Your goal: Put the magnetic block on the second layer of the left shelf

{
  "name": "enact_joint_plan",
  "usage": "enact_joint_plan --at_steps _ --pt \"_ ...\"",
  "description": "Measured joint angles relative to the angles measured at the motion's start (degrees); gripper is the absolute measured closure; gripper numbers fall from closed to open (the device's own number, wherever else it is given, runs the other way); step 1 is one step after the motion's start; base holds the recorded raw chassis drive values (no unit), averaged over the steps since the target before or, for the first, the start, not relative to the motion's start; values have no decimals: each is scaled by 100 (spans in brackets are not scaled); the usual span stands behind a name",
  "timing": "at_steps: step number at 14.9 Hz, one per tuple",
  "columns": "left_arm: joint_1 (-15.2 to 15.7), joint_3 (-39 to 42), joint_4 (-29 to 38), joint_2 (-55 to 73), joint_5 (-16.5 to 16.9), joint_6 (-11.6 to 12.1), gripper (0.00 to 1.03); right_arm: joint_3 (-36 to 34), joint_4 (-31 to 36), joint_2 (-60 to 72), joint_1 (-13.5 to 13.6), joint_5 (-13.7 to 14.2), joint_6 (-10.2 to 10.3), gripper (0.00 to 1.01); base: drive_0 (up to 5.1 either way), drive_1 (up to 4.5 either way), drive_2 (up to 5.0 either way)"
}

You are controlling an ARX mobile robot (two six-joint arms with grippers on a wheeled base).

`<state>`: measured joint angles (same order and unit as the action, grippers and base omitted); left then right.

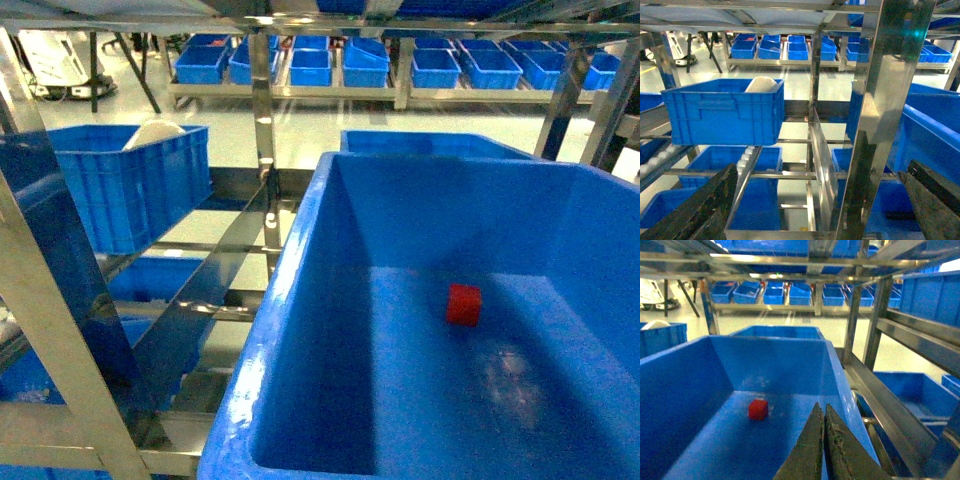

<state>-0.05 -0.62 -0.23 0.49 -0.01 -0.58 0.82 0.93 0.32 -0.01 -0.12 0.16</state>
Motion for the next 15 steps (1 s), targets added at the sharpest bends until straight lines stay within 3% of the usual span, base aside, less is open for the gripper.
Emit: enact_joint_plan --at_steps 2,9,10,15 --pt "0 0 2 0 2 0 5 -4 -125 -9 0 13 0 99 0 0 0" --pt "0 0 0 -2 -4 -2 5 -4 -120 -7 0 11 -2 8 0 0 0" --pt "0 0 2 -2 -4 -2 5 -4 -120 -7 0 13 0 2 0 0 0" --pt "0 0 0 -2 -4 -2 5 -4 -120 -7 0 13 -2 3 0 0 0"
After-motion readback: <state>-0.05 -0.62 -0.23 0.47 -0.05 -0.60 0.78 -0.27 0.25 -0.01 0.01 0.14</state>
